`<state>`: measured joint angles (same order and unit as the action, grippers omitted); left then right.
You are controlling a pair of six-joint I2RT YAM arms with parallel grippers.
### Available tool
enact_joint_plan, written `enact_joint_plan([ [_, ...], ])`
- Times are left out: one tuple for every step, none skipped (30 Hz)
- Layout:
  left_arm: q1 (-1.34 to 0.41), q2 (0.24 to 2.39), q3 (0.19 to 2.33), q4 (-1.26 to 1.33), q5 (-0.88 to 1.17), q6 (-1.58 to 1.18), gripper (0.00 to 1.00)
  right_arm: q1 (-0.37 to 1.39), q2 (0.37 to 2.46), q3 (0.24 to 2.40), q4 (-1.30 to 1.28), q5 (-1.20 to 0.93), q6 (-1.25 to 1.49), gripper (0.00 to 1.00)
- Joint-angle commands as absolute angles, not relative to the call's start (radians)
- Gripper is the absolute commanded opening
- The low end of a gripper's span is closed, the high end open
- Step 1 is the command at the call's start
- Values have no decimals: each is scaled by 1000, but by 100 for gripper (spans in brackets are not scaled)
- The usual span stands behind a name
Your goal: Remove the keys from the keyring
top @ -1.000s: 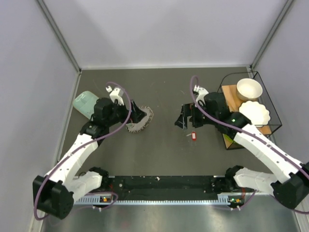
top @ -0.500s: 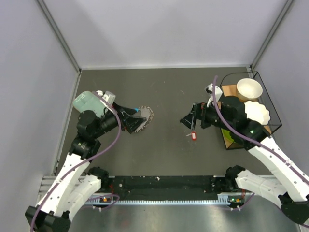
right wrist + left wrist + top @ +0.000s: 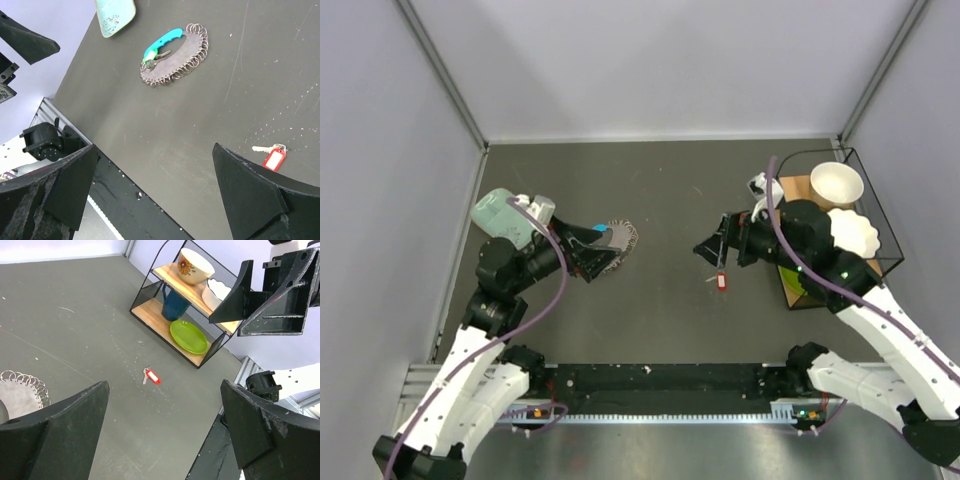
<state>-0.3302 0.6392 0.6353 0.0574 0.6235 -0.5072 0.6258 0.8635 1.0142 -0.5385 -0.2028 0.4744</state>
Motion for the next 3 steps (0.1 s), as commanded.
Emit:
enact_joint_plan([
  [-328,624,635,120,630,-512,99,634,828,1012,-482,-193,483,99],
  [-328,623,635,118,632,-512,99,634,827,1012,-482,-189,485,99],
  [-328,623,637,120,630,-511,99,634,824,1012,-480,-181,485,99],
])
